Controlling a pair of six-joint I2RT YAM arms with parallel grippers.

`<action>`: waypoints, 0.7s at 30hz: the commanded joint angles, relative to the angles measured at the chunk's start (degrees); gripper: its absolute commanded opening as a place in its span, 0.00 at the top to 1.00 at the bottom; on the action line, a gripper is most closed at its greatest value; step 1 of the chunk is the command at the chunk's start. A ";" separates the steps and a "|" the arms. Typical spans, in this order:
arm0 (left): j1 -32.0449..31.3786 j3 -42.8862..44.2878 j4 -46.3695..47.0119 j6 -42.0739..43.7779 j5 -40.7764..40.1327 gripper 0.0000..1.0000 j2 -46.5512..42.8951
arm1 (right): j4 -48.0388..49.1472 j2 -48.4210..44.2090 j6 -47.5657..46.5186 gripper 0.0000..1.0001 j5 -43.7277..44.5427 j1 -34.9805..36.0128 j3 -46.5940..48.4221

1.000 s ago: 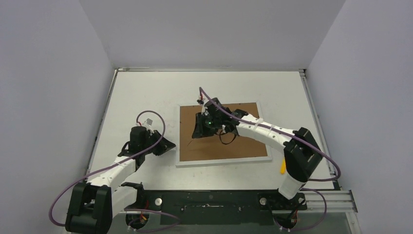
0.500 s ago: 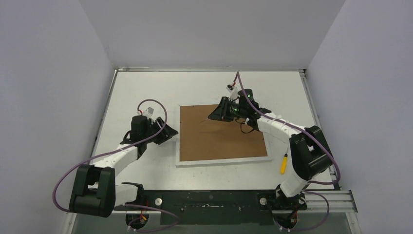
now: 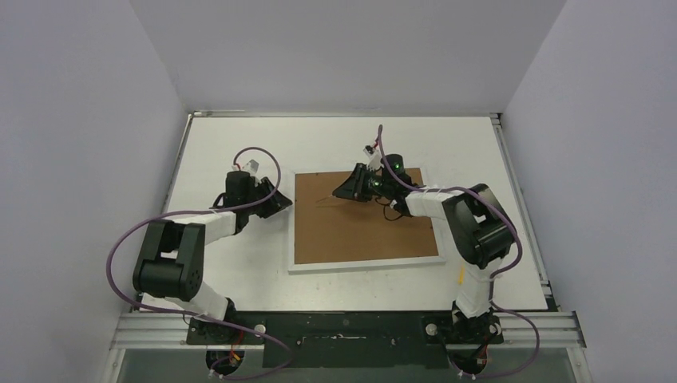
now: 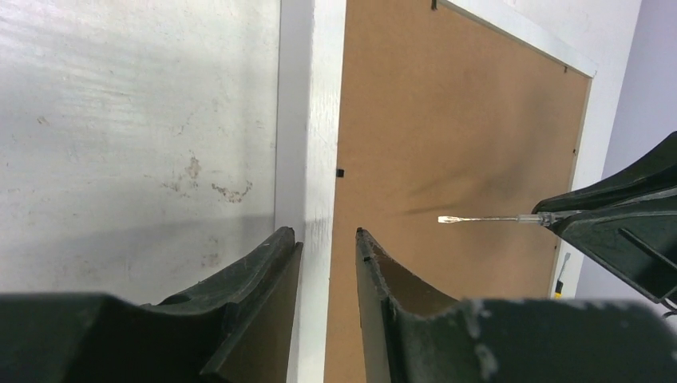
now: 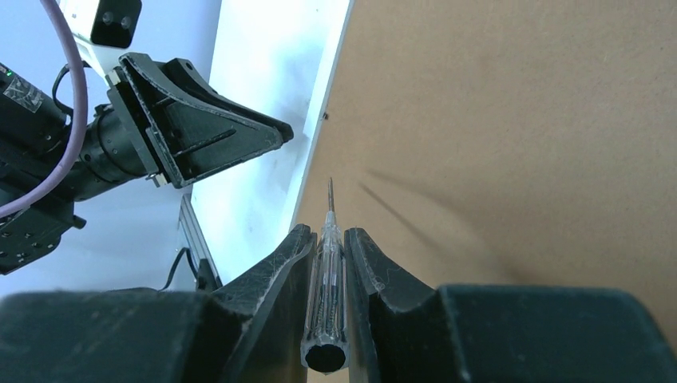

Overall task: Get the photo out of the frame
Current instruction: Release the photo frame item from the photo frame.

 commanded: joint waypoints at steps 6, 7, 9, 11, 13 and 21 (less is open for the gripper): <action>0.50 5.34 4.98 -0.32 1.23 0.71 5.58 | 19.87 8.65 5.26 0.95 1.29 3.31 1.39; 0.51 5.53 5.23 -0.48 1.42 0.71 6.17 | 20.72 9.48 5.41 0.95 1.72 3.70 1.68; 0.53 5.80 5.96 -1.13 2.49 0.74 7.37 | 23.05 10.88 5.96 0.95 2.95 4.30 1.78; 0.57 5.76 7.18 -1.81 3.75 0.78 8.33 | 25.72 11.89 6.93 0.95 4.04 4.49 1.28; 0.49 5.49 8.42 -2.42 4.66 0.80 9.11 | 27.69 12.34 7.57 0.95 5.15 4.56 0.60; 0.41 3.78 8.79 -3.69 6.52 0.90 8.47 | 28.68 10.84 6.83 0.95 8.32 4.21 -2.95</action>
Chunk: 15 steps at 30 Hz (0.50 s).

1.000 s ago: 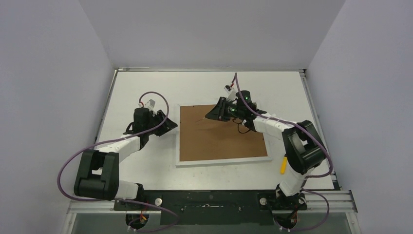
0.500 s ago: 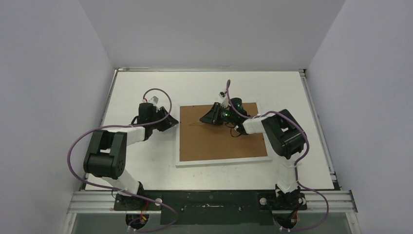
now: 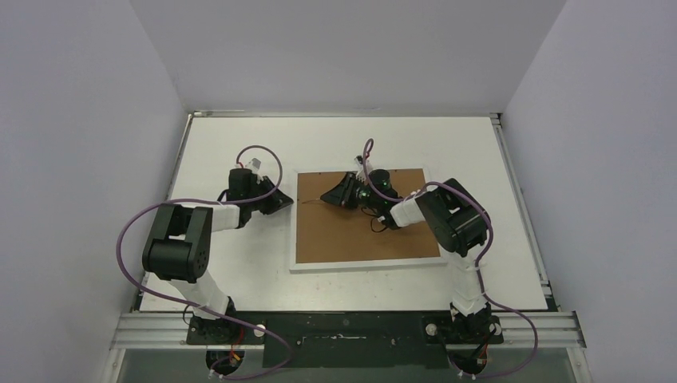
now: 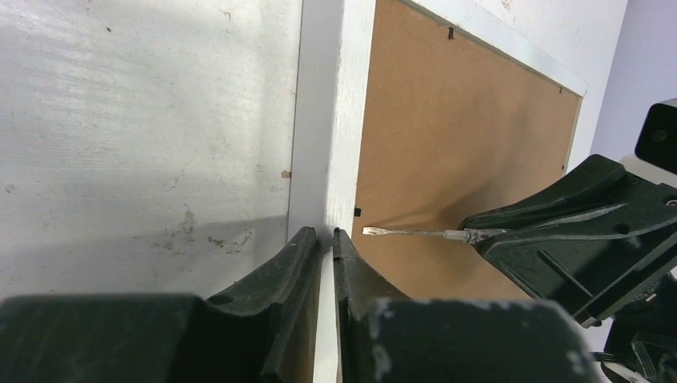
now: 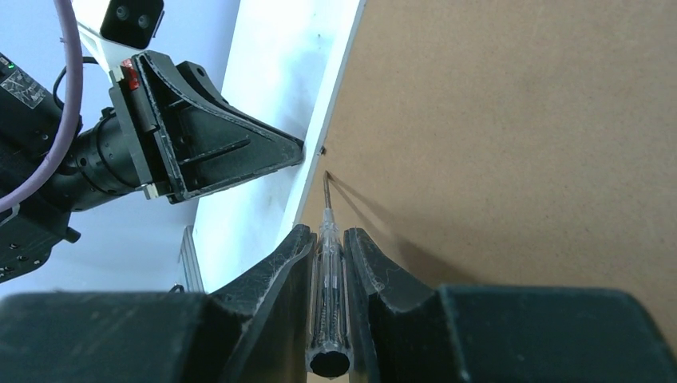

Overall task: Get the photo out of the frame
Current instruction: Release the photo frame item from the photo frame.

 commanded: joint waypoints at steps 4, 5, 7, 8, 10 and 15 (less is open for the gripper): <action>-0.49 -1.50 4.29 -2.36 4.64 0.91 -1.48 | 6.90 -1.48 -0.20 0.95 1.88 -1.35 -2.87; -0.57 -2.05 4.46 -2.64 4.60 0.91 -1.92 | 7.22 -1.31 0.03 0.95 1.59 -1.51 -3.01; -0.92 -3.07 4.85 -3.08 4.57 0.91 -2.89 | 6.85 -0.79 0.23 0.95 1.01 -1.66 -2.59; -1.21 -3.62 5.00 -3.31 4.56 0.91 -3.26 | 6.58 -0.56 0.23 0.95 0.73 -1.64 -2.23; -1.59 -4.13 5.02 -3.59 4.64 0.91 -3.86 | 6.26 -0.29 0.30 0.95 0.50 -1.56 -1.79; -0.92 -3.42 2.90 -2.35 4.17 0.89 -4.45 | 5.73 0.37 0.28 0.95 0.42 -1.14 -1.11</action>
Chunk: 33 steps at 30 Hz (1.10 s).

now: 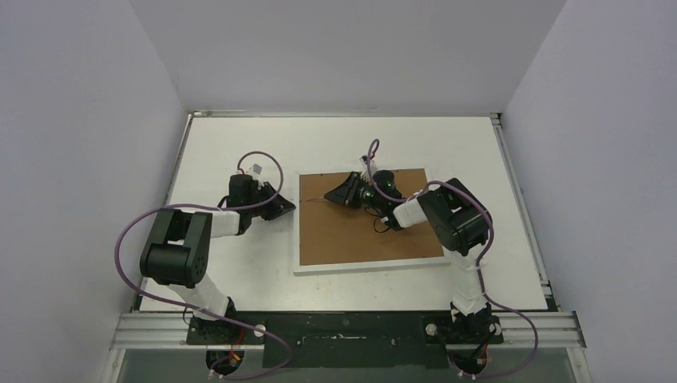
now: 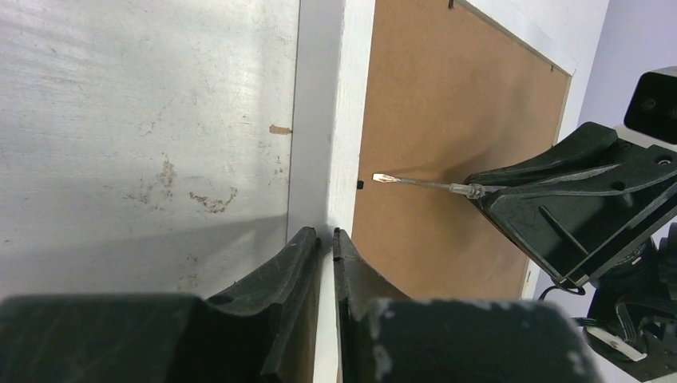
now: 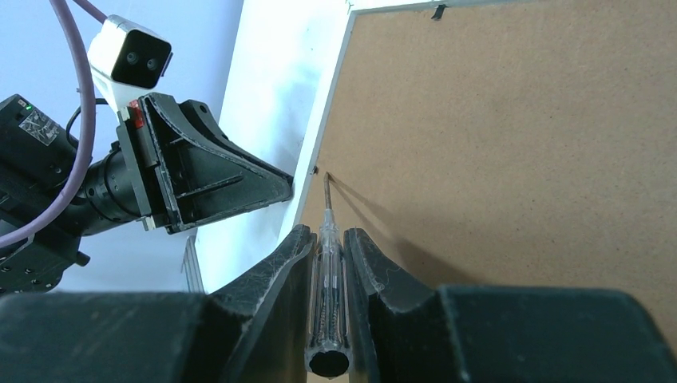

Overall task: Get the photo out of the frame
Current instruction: Release the photo frame item from the photo frame.

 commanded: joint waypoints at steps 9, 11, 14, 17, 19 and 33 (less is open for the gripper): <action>1.17 3.58 -2.42 2.36 1.74 0.72 -2.54 | -0.21 1.85 -1.36 0.95 -0.53 1.34 3.36; 1.17 4.71 -2.87 2.73 2.10 0.74 -1.71 | -0.63 2.23 -1.36 0.95 -0.65 1.52 3.61; 1.18 5.84 -3.07 2.79 2.55 0.78 -0.75 | -0.41 2.80 -1.12 0.95 -0.78 1.52 3.91; 1.22 6.49 -2.85 2.80 2.80 0.80 -0.04 | -0.45 3.06 -1.09 0.95 -0.80 1.58 4.03; 1.18 6.80 -2.83 2.80 2.94 0.81 0.52 | -0.49 3.22 -1.14 0.95 -0.88 1.55 4.16; 1.18 8.04 -2.83 2.89 3.16 0.78 2.68 | 0.56 1.46 -0.46 0.95 -3.01 -1.28 1.31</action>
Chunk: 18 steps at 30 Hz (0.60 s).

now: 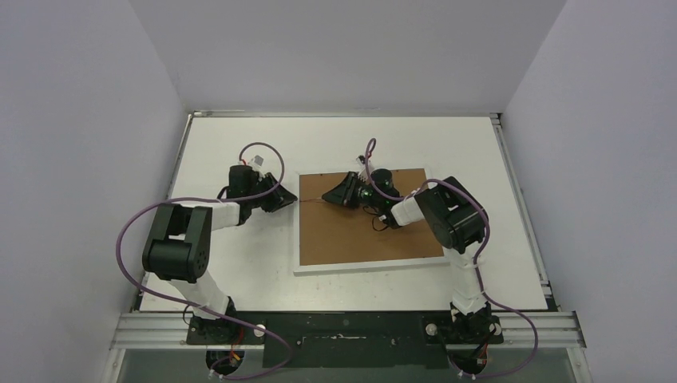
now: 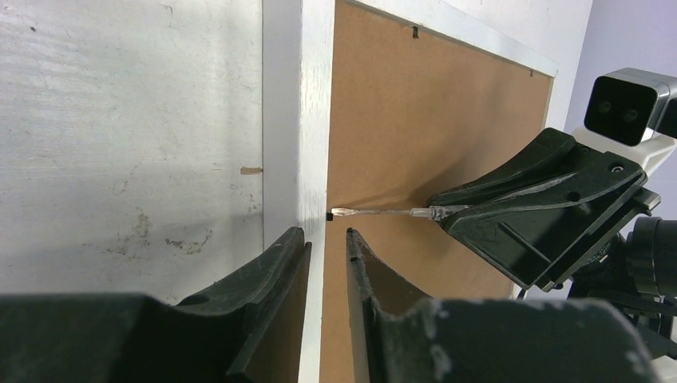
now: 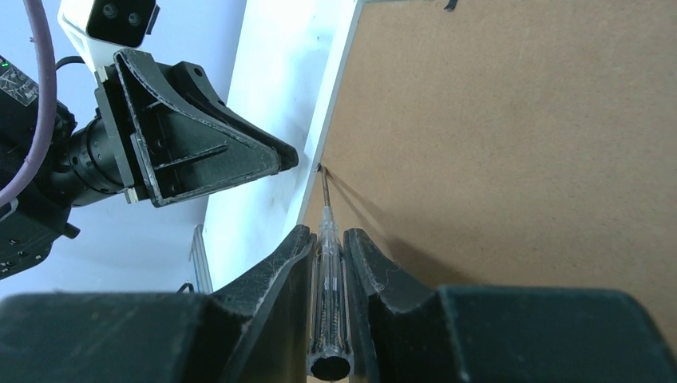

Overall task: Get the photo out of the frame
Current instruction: Release the photo frame item from the photo frame.

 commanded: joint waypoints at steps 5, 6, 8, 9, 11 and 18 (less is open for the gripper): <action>0.34 2.44 1.52 0.59 1.33 0.81 1.66 | 2.36 -0.19 -0.42 0.95 -0.86 -1.29 -1.54; 0.34 2.50 1.48 0.61 1.39 0.81 1.79 | 2.42 0.08 -0.22 0.95 -0.97 -1.22 -1.38; 0.35 2.51 1.52 0.68 1.43 0.81 1.84 | 3.03 0.78 0.37 0.95 -1.39 -1.11 -1.05; 0.40 2.59 1.45 0.68 1.43 0.81 1.84 | 3.51 1.12 0.73 0.95 -1.62 -1.10 -0.90; 0.34 2.73 1.36 0.76 1.45 0.81 2.00 | 4.65 1.54 1.46 0.95 -2.04 -1.05 -0.95; 0.34 3.48 1.31 0.68 1.87 0.84 2.90 | 5.40 2.47 2.19 0.95 -3.17 -0.70 -0.60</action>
